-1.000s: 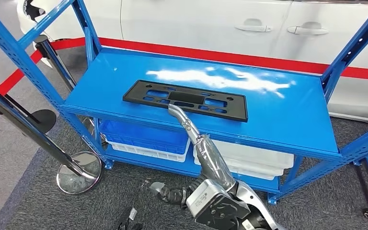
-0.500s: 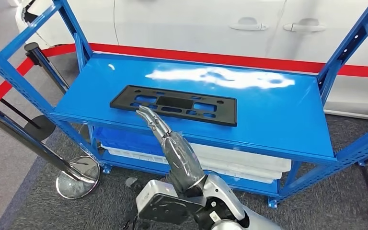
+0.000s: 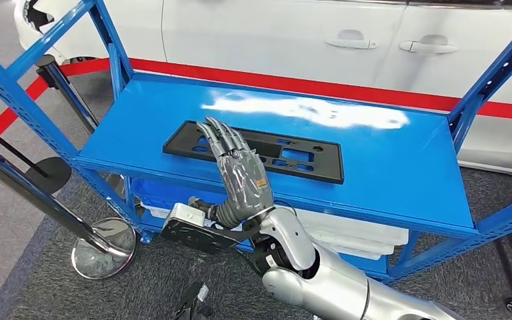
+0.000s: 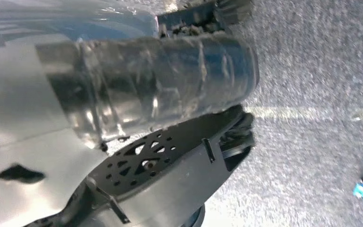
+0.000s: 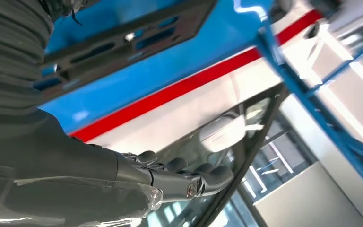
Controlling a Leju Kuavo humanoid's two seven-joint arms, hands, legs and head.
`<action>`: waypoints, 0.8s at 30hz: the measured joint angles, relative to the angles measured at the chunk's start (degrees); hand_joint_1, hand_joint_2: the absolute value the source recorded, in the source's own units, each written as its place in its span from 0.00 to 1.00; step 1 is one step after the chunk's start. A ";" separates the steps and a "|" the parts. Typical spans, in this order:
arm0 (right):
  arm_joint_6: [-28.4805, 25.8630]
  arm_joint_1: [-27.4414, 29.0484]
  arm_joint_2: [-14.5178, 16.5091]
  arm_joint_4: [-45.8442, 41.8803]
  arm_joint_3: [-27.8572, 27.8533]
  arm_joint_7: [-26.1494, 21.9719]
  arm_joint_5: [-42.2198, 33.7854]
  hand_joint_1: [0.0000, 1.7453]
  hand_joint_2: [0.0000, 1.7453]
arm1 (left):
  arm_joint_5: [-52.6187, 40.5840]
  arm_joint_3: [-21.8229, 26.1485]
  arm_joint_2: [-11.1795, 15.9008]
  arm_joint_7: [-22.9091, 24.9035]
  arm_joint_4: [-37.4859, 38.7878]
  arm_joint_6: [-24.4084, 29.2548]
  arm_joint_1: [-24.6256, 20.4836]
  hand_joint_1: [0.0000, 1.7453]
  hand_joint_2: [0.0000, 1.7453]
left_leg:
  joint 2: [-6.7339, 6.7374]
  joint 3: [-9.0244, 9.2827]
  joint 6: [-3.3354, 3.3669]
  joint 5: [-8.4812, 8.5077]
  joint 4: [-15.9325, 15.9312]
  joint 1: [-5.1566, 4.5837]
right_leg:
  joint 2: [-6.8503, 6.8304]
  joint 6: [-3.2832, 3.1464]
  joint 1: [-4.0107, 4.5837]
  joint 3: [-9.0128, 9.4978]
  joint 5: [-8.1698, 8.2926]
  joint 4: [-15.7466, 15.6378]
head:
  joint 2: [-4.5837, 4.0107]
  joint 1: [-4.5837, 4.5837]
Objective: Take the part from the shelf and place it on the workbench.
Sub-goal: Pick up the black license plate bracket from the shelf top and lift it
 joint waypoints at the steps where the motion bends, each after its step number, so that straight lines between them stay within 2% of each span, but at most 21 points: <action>1: -0.07 -0.47 0.10 1.51 0.02 0.39 0.94 0.00 1.00 | -0.14 -0.06 -0.14 0.07 0.00 -0.07 -0.10 0.00 0.00 | 0.01 0.04 0.21 -0.12 0.08 -0.03 | 0.00 0.03 0.01 -2.17 -0.98 3.57 | 0.00 0.03; 2: -0.10 -0.79 0.17 2.92 0.04 0.89 2.19 0.00 1.00 | -0.28 -0.12 -0.23 0.18 0.00 -0.14 -0.15 0.00 0.00 | -0.03 0.07 0.29 -0.26 0.19 -0.05 | 0.00 0.05 0.01 -3.79 -1.13 5.81 | 0.00 0.02; 3: -0.10 -1.10 0.23 4.32 0.05 1.40 3.69 0.00 1.00 | -0.46 -0.21 -0.32 0.33 0.00 -0.17 -0.16 0.00 0.00 | -0.09 0.13 0.32 -0.43 0.33 -0.05 | -0.01 0.04 0.00 -4.44 -0.24 6.01 | 0.00 0.04; 4: -0.03 -1.48 0.37 5.61 0.08 1.79 5.25 0.00 1.00 | -0.69 -0.33 -0.40 0.51 0.00 -0.21 -0.17 0.00 0.00 | -0.16 0.21 0.29 -0.66 0.54 -0.04 | -0.04 -0.01 -0.01 -3.96 1.58 4.05 | 0.00 0.03; 5: 0.13 -1.97 0.56 6.91 0.11 2.19 6.79 0.00 1.00 | -0.93 -0.45 -0.49 0.73 0.00 -0.26 -0.20 0.00 0.00 | -0.21 0.31 0.19 -0.95 0.81 -0.03 | -0.12 -0.10 -0.03 -2.62 3.86 0.45 | 0.00 0.04; 7: 0.86 -3.01 1.06 9.27 0.18 2.64 8.64 0.00 1.00 | -1.26 -0.65 -0.72 1.10 0.00 -0.38 -0.32 0.00 0.00 | -0.27 0.26 -0.23 -1.57 1.43 -0.21 | -0.23 -0.35 0.07 0.23 6.44 -5.99 | 0.00 0.00; 8: 1.32 -3.37 1.27 10.37 0.22 2.82 9.02 0.00 1.00 | -1.38 -0.69 -0.82 1.22 0.00 -0.44 -0.38 0.00 0.00 | -0.26 0.19 -0.50 -1.73 1.61 -0.28 | -0.22 -0.47 0.16 0.99 6.71 -7.68 | 0.00 -0.03; 10: 2.13 -3.81 1.59 12.40 0.30 3.11 9.19 0.00 1.00 | -1.48 -0.76 -0.98 1.38 0.00 -0.53 -0.46 0.00 0.00 | -0.22 0.14 -0.99 -1.76 1.53 -0.35 | -0.05 -0.80 0.34 1.26 6.48 -8.33 | 0.00 -0.09; 12: 2.63 -4.25 1.87 14.19 0.37 3.49 9.19 0.00 1.00 | -1.58 -0.82 -1.08 1.48 0.00 -0.57 -0.50 0.00 0.00 | -0.13 -0.01 -1.51 -2.25 1.82 -0.27 | -0.01 -1.27 0.16 1.62 6.63 -8.79 | 0.00 -0.14; 14: 3.37 -4.76 2.27 15.66 0.40 3.72 9.17 0.00 1.00 | -1.77 -0.88 -1.12 1.63 0.00 -0.60 -0.56 0.00 0.00 | -0.04 -1.76 -2.14 -4.36 5.73 -0.10 | -0.08 -1.77 -0.12 2.22 6.68 -9.34 | 0.00 -0.40; 16: 4.53 -5.00 2.56 17.18 0.41 3.78 8.99 0.00 1.00 | -1.94 -0.95 -1.14 1.93 0.00 -0.64 -0.55 0.00 0.00 | -0.01 -5.43 -2.67 -7.02 12.89 0.10 | -0.15 -2.13 -0.09 2.57 6.50 -9.47 | 0.00 -0.60; 17: 5.13 -5.01 2.66 18.03 0.43 3.78 8.84 0.00 1.00 | -1.99 -0.99 -1.15 2.07 0.00 -0.67 -0.51 0.00 0.00 | -0.01 -7.12 -2.81 -7.57 15.61 0.17 | -0.16 -2.21 -0.06 2.67 6.40 -9.47 | 0.00 -0.59; 18: 5.68 -4.99 2.74 18.87 0.44 3.80 8.68 0.00 1.00 | -2.03 -1.03 -1.16 2.19 0.00 -0.69 -0.48 0.00 0.00 | 0.00 -8.02 -2.88 -7.17 16.59 0.23 | -0.13 -2.24 -0.05 2.78 6.30 -9.46 | 0.00 -0.61; 19: 6.16 -4.98 2.84 19.62 0.46 3.82 8.57 0.00 1.00 | -2.06 -1.05 -1.17 2.24 0.00 -0.71 -0.48 0.00 0.00 | 0.00 -7.82 -2.87 -5.72 15.36 0.27 | -0.07 -2.22 -0.04 2.93 6.17 -9.46 | 0.00 -0.60; 21: 6.98 -4.98 3.15 20.88 0.48 3.89 8.48 0.00 1.00 | -2.11 -1.07 -1.18 2.27 0.00 -0.78 -0.52 0.00 0.00 | -0.01 -4.79 -2.61 -1.53 8.17 0.30 | 0.13 -2.03 -0.04 3.37 5.85 -9.47 | 0.00 -0.58; 22: 7.38 -5.02 3.33 21.47 0.48 3.91 8.47 0.00 1.00 | -2.15 -1.08 -1.20 2.27 0.00 -0.83 -0.56 0.00 0.00 | -0.03 -3.07 -2.42 -0.15 4.60 0.18 | 0.24 -1.86 0.03 3.50 5.68 -9.44 | 0.00 -0.57; 23: 7.86 -5.06 3.49 22.12 0.50 3.92 8.43 0.00 1.00 | -2.24 -1.09 -1.25 2.27 0.00 -0.87 -0.62 0.00 0.00 | -0.06 -1.91 -2.19 0.44 2.24 0.05 | 0.31 -1.63 0.09 3.53 5.59 -9.46 | 0.00 -0.56; 24: 8.32 -5.08 3.59 22.80 0.51 3.92 8.37 0.00 1.00 | -2.34 -1.10 -1.30 2.27 0.00 -0.90 -0.65 0.00 0.00 | -0.12 -1.39 -1.98 0.35 1.17 -0.10 | 0.34 -1.36 0.13 3.50 5.52 -9.50 | 0.00 -0.54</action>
